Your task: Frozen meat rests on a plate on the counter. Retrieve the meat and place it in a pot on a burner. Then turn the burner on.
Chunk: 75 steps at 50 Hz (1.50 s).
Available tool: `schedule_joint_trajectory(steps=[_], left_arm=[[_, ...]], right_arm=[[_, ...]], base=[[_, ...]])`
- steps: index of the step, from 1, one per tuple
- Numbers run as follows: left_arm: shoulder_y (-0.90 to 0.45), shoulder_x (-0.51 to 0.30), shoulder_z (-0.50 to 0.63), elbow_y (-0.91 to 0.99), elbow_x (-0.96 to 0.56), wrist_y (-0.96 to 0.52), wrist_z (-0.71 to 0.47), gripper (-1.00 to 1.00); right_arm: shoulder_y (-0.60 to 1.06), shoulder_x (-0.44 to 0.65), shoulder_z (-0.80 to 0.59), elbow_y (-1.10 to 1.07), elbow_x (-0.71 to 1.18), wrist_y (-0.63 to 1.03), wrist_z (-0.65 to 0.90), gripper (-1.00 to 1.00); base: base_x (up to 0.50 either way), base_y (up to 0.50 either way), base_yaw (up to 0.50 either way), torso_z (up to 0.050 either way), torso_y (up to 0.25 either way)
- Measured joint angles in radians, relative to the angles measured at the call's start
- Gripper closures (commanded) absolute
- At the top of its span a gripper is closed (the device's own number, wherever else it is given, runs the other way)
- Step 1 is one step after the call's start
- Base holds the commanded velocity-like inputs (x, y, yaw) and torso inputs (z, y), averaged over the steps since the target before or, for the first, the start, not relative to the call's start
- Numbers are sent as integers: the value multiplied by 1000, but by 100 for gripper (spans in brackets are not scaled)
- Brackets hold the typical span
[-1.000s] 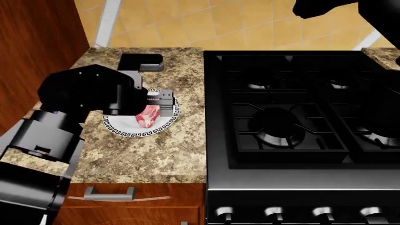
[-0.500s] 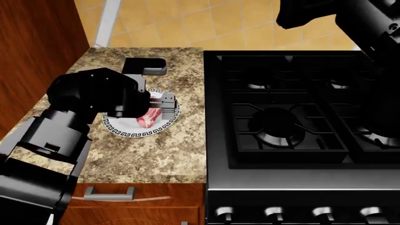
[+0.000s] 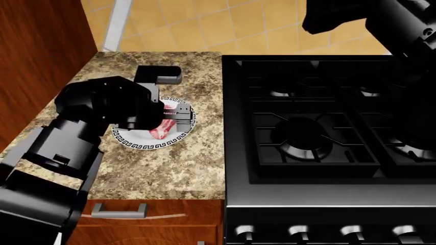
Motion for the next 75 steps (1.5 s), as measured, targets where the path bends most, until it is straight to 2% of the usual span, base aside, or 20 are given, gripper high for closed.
schedule_joint_trajectory(steps=[27, 28, 56, 70, 75], left_arm=[[13, 2, -6, 7, -11, -6, -22, -100], [13, 2, -6, 7, -11, -6, -21, 100], [12, -50, -54, 106, -41, 3, -116, 100], [9, -110, -122, 298, -117, -38, -208, 100], [1, -136, -154, 387, -157, -67, -247, 100]], right_arm=[[19, 23, 12, 8, 35, 17, 2, -100], [20, 26, 15, 7, 39, 19, 3, -100], [38, 22, 3, -6, 42, 14, 18, -100], [72, 45, 52, -72, 116, 36, 79, -100], [94, 51, 73, -96, 168, 57, 122, -100]], base=[[0, 0, 0, 0, 0], [0, 0, 0, 0, 0], [0, 0, 0, 0, 0], [0, 0, 0, 0, 1], [0, -471, 0, 0, 0]])
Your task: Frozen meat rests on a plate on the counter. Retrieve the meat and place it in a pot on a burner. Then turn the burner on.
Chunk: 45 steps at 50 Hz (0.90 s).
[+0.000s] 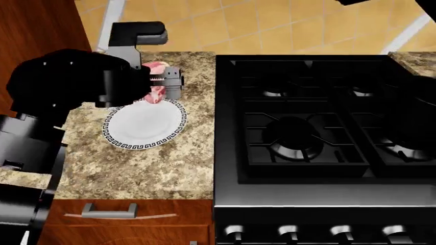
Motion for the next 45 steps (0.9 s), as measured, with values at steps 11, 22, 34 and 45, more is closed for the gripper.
schedule_joint_trajectory(steps=[11, 22, 34, 45], left_arm=[[-19, -27, -58, 140, -88, -45, -56, 100], [-28, -36, -79, 199, -129, -64, -77, 100], [-32, -35, -80, 226, -147, -73, -83, 100], [-33, -33, -70, 232, -148, -74, -76, 100]], right_arm=[[31, 8, 24, -24, 70, 27, 62, -100], [40, 10, 26, -27, 85, 29, 70, -100], [37, 23, 36, -28, 100, 25, 69, -100], [29, 29, 36, -26, 94, 16, 61, -100]], base=[[0, -500, 0, 0, 1], [0, -500, 0, 0, 0], [0, -500, 0, 0, 1], [0, -500, 0, 0, 0]])
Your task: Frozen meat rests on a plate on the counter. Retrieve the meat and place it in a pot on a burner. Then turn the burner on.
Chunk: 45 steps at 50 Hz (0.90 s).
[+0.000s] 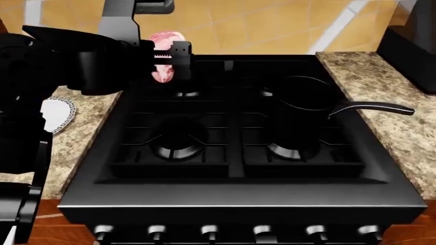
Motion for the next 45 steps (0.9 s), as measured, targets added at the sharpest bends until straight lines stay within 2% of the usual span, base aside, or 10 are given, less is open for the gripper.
schedule_joint_trajectory(steps=[18, 38, 45], left_arm=[[-12, 3, 20, -10, 9, 5, 21, 100], [-88, 3, 30, -35, 28, 18, 52, 100], [-95, 7, 39, -43, 34, 27, 69, 100]], right_arm=[[-17, -7, -18, 6, -35, -23, -20, -100], [-22, 1, -16, 5, -29, -33, -21, -100], [-25, 5, -22, 2, -43, -38, -27, -100]], base=[[0, -500, 0, 0, 1], [0, -500, 0, 0, 1], [0, 0, 0, 0, 0]])
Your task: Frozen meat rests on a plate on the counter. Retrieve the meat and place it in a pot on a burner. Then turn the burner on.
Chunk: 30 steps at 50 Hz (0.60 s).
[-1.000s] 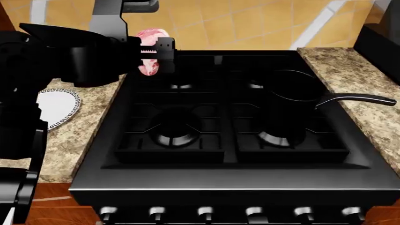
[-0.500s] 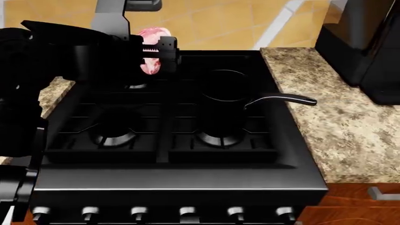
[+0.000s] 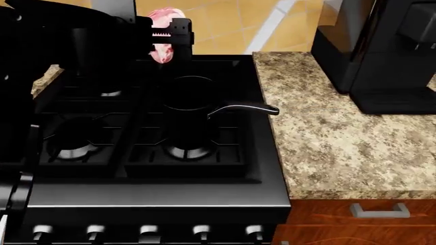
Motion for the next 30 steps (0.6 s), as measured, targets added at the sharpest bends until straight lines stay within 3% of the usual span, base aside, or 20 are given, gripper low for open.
schedule_joint_trajectory(steps=[30], left_arm=[[-30, 70, 108, -194, 115, 71, 158, 100]], right_arm=[[-59, 16, -14, 10, -57, -46, -59, -100]], base=[[0, 0, 0, 0, 1]])
